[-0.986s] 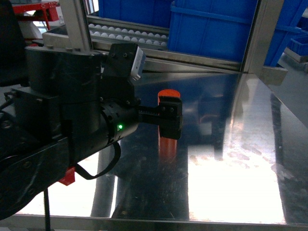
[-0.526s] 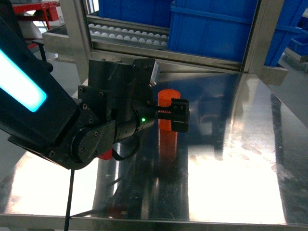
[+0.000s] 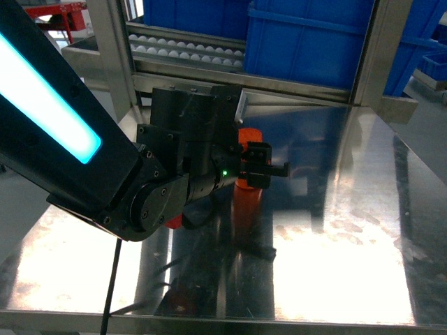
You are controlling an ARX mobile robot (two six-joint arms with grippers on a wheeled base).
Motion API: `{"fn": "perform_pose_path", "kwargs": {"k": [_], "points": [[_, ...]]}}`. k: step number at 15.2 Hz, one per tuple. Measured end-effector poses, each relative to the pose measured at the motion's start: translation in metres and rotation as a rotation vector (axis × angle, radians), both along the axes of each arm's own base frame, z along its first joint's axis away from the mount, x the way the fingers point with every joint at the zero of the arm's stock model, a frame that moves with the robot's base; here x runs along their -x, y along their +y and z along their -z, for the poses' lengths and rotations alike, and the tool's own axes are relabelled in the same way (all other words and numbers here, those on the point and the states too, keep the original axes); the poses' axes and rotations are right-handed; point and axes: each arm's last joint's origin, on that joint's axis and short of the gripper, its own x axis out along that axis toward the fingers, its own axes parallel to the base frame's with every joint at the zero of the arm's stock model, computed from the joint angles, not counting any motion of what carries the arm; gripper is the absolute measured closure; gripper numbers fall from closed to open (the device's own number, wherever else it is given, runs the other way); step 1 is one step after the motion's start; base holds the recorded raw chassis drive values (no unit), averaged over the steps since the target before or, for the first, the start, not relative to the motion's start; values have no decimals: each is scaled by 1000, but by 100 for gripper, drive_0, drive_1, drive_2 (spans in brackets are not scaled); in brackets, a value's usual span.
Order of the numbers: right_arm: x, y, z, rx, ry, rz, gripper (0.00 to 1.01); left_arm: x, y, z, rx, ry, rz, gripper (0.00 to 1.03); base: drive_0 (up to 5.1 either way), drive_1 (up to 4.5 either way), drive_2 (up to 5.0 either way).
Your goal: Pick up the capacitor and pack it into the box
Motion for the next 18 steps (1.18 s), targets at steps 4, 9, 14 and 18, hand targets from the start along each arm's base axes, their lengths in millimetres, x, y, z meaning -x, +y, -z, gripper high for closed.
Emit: {"fn": "perform_pose_path", "kwargs": {"k": [4, 9, 14, 18], "points": [[0, 0, 0, 0, 0, 0, 3, 33, 28, -40, -21, -147, -83, 57, 0, 0, 0], [0, 0, 0, 0, 0, 0, 3, 132, 106, -109, 8, -440, -346, 57, 0, 0, 0], [0, 0, 0, 0, 0, 0, 3, 227, 166, -116, -26, -391, -459, 57, 0, 0, 0], [0, 0, 0, 0, 0, 0, 3, 233, 166, -120, 8, -412, -442, 57, 0, 0, 0]]}}
